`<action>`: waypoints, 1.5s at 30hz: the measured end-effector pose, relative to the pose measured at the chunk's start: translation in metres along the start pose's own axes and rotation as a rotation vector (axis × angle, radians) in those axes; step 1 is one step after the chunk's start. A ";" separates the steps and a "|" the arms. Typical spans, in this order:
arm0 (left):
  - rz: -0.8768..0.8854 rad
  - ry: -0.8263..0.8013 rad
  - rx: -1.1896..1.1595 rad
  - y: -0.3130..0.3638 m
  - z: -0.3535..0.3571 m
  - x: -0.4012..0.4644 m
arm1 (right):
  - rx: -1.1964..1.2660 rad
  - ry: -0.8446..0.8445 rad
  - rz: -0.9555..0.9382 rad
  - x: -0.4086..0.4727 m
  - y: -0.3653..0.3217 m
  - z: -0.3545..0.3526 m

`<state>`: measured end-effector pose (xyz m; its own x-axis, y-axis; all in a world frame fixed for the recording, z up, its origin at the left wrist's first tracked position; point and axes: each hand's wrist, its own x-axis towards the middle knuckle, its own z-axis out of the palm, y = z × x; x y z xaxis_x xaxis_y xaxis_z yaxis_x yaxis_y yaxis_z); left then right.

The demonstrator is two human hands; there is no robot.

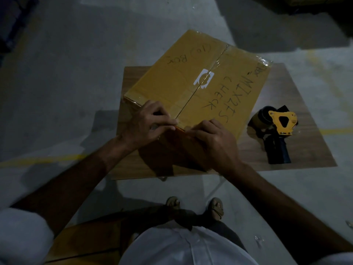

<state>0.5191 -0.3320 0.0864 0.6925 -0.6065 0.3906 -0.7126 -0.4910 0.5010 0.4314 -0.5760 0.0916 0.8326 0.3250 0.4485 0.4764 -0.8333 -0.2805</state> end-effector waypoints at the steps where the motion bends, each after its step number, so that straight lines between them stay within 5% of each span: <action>1: -0.007 -0.006 -0.008 0.001 -0.001 0.000 | -0.007 -0.013 0.010 -0.001 -0.002 0.000; 6: 0.021 -0.044 0.008 0.005 -0.008 0.005 | 0.106 0.020 0.246 -0.005 -0.002 -0.003; 15: 0.226 -0.138 0.115 0.027 0.013 0.019 | 0.151 0.023 0.096 -0.021 0.011 -0.007; 22: 0.112 -0.055 -0.010 0.034 0.016 0.017 | 0.282 0.101 0.303 -0.072 0.048 -0.036; 29: 0.212 -0.150 -0.101 0.085 0.062 0.035 | 0.435 -0.028 0.201 -0.079 0.069 -0.052; 34: 0.190 -0.076 -0.088 0.081 0.074 0.031 | 0.342 -0.148 0.154 -0.076 0.097 -0.059; 45: 0.016 0.111 0.193 0.103 0.101 0.010 | 0.289 0.142 0.123 -0.071 0.092 -0.027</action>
<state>0.4414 -0.4514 0.0637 0.6815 -0.5480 0.4850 -0.7245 -0.5987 0.3415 0.4088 -0.6873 0.0568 0.8506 0.1476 0.5047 0.4525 -0.6943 -0.5596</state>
